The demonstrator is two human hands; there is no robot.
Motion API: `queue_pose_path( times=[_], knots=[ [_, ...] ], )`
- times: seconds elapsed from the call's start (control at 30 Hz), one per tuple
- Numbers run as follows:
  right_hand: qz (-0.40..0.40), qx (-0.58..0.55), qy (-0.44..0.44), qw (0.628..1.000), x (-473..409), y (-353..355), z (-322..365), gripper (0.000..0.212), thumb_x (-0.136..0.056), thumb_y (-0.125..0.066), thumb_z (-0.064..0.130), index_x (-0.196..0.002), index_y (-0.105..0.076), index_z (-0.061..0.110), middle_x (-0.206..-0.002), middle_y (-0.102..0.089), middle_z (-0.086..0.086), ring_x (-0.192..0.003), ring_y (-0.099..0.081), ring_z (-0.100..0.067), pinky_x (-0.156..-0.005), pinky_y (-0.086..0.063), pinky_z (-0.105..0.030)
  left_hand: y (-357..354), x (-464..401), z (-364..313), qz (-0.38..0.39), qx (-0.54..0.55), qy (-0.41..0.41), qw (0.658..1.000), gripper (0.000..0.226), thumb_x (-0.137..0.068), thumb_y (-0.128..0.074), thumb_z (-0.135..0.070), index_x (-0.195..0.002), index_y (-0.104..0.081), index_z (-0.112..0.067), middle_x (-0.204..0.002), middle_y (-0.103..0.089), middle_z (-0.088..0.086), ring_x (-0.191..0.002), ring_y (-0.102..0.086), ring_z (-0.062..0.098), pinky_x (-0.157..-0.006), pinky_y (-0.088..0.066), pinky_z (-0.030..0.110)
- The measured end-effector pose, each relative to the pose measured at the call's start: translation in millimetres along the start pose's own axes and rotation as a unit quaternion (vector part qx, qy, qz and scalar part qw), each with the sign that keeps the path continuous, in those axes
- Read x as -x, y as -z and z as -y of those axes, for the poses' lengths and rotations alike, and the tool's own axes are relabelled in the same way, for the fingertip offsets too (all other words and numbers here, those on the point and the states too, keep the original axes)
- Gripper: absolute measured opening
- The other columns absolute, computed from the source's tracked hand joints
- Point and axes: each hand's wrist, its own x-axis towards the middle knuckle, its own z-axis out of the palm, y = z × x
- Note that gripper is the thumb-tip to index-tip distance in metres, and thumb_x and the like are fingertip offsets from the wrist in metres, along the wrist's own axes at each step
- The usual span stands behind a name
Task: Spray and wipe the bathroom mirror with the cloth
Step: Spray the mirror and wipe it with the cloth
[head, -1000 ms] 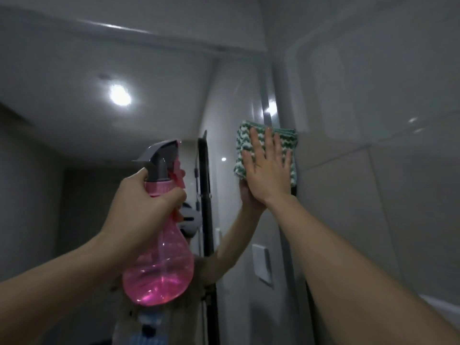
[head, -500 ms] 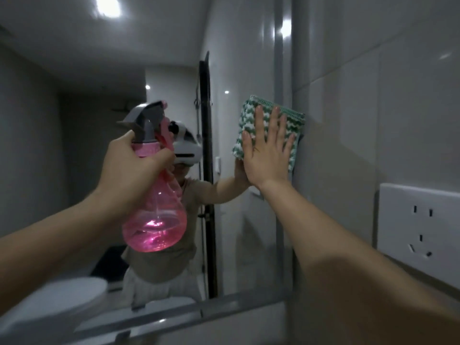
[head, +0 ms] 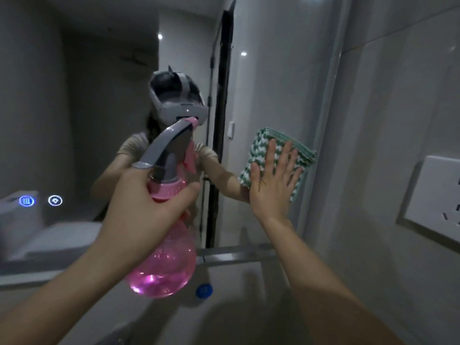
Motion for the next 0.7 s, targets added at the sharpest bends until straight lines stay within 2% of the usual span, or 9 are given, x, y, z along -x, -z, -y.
queue_pose_path(
  times=[0.1, 0.27, 0.33, 0.4, 0.47, 0.5, 0.6, 0.7],
  knots=[
    [0.011, -0.006, -0.014, 1.0, 19, -7, 7, 0.06, -0.098, -0.006, 0.054, -0.149, -0.001, 0.022, -0.157, 0.003, -0.008, -0.144, 0.003, -0.024, -0.116, 0.006, -0.046, 1, 10, 11, -0.001, 0.015, 0.018, 1.0, 0.019, -0.076, -0.07, -0.007, -0.062, -0.058, -0.011, -0.061, -0.067, -0.002, -0.045, -0.059, 0.003, -0.043, -0.043, 0.007],
    [0.012, -0.007, -0.023, 1.0, 50, -14, 17, 0.061, -0.099, -0.007, 0.054, -0.149, -0.01, 0.019, -0.156, -0.013, -0.019, -0.143, -0.004, -0.026, -0.114, 0.005, -0.041, 0, 17, 28, 0.008, 0.014, 0.036, 0.999, 0.009, -0.076, -0.071, -0.007, -0.076, -0.062, -0.003, -0.07, -0.067, 0.0, -0.045, -0.06, 0.004, -0.045, -0.044, 0.009],
    [0.008, -0.005, -0.024, 1.0, 57, -16, 20, 0.061, -0.098, -0.007, 0.054, -0.149, -0.011, 0.019, -0.156, -0.015, -0.019, -0.142, -0.005, -0.026, -0.114, 0.006, -0.04, 3, 21, 36, 0.006, 0.004, 0.045, 0.999, 0.01, -0.076, -0.07, -0.007, -0.073, -0.061, -0.006, -0.07, -0.066, -0.002, -0.047, -0.06, 0.004, -0.046, -0.044, 0.007],
    [0.003, -0.003, -0.023, 1.0, 61, -17, 22, 0.061, -0.098, -0.008, 0.053, -0.149, -0.012, 0.018, -0.156, -0.015, -0.02, -0.142, -0.004, -0.026, -0.114, 0.007, -0.039, 7, 26, 45, 0.002, -0.004, 0.056, 0.998, 0.012, -0.077, -0.07, -0.009, -0.072, -0.059, -0.011, -0.068, -0.066, 0.004, -0.053, -0.062, 0.009, -0.048, -0.045, 0.009],
    [0.002, -0.002, -0.03, 1.0, 64, -18, 23, 0.062, -0.098, -0.009, 0.053, -0.149, -0.013, 0.018, -0.156, -0.014, -0.019, -0.142, -0.004, -0.026, -0.114, 0.008, -0.039, 9, 31, 55, -0.007, -0.022, 0.058, 0.998, 0.018, -0.076, -0.071, -0.01, -0.072, -0.057, -0.021, -0.057, -0.062, 0.01, -0.057, -0.062, 0.012, -0.051, -0.046, 0.011],
    [0.004, -0.002, -0.035, 0.999, 65, -19, 23, 0.063, -0.098, -0.009, 0.053, -0.15, -0.012, 0.018, -0.156, -0.013, -0.019, -0.143, -0.004, -0.026, -0.114, 0.008, -0.04, 10, 33, 60, -0.008, -0.034, 0.061, 0.998, 0.021, -0.076, -0.071, -0.011, -0.072, -0.056, -0.025, -0.056, -0.06, 0.007, -0.058, -0.062, 0.011, -0.052, -0.046, 0.01],
    [0.024, 0.0, -0.036, 0.999, 75, -22, 24, 0.063, -0.098, -0.008, 0.054, -0.15, -0.006, 0.019, -0.157, -0.009, -0.019, -0.144, 0.0, -0.027, -0.114, 0.008, -0.042, 9, 41, 69, -0.004, -0.033, 0.082, 0.996, 0.025, -0.078, -0.069, -0.009, -0.077, -0.055, -0.03, -0.064, -0.062, 0.003, -0.061, -0.062, 0.014, -0.054, -0.046, 0.009],
    [0.045, 0.016, -0.013, 0.999, 96, -27, 25, 0.061, -0.099, -0.008, 0.053, -0.15, 0.011, 0.026, -0.157, -0.003, -0.017, -0.145, 0.012, -0.023, -0.115, 0.009, -0.043, 9, 45, 72, -0.005, -0.021, 0.104, 0.994, 0.028, -0.079, -0.068, -0.009, -0.08, -0.055, -0.034, -0.067, -0.063, 0.001, -0.063, -0.063, 0.015, -0.055, -0.048, 0.01]
  ],
)
